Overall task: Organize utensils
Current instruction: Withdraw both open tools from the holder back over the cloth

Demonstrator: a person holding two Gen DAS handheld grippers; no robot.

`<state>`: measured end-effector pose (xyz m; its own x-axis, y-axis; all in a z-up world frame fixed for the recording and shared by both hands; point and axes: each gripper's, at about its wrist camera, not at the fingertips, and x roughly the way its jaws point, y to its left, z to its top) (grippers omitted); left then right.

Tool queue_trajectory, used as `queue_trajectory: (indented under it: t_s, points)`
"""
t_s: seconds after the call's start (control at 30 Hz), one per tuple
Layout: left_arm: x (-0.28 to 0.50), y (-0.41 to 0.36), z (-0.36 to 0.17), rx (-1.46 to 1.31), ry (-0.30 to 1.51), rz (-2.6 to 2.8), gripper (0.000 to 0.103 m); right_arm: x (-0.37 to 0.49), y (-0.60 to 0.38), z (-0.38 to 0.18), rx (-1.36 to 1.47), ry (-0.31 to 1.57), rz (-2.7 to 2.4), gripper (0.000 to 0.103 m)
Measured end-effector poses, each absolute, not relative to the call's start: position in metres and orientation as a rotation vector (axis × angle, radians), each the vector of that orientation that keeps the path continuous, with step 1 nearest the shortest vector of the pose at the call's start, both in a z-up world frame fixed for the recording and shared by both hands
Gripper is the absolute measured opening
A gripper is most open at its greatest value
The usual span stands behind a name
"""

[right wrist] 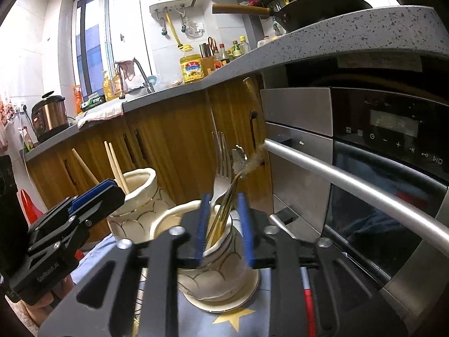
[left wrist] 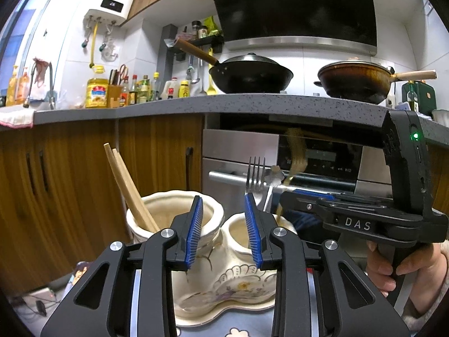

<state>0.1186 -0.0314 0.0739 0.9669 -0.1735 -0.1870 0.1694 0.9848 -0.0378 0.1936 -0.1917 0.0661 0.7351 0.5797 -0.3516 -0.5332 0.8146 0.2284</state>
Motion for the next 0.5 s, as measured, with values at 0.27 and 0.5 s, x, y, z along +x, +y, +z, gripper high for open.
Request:
queue_trajectory:
  t_s: [0.27, 0.5]
  points:
    - [0.1192, -0.0319, 0.0741, -0.024, 0.193, -0.177, 0.032, 0.1974, -0.1955, 0.0648, 0.125, 0.433, 0.600, 0.033]
    - [0.1142, -0.0362, 0.0802, 0.007, 0.204, -0.170, 0.048, 0.1906, -0.1953, 0.0678, 0.133, 0.437, 0.622, 0.058]
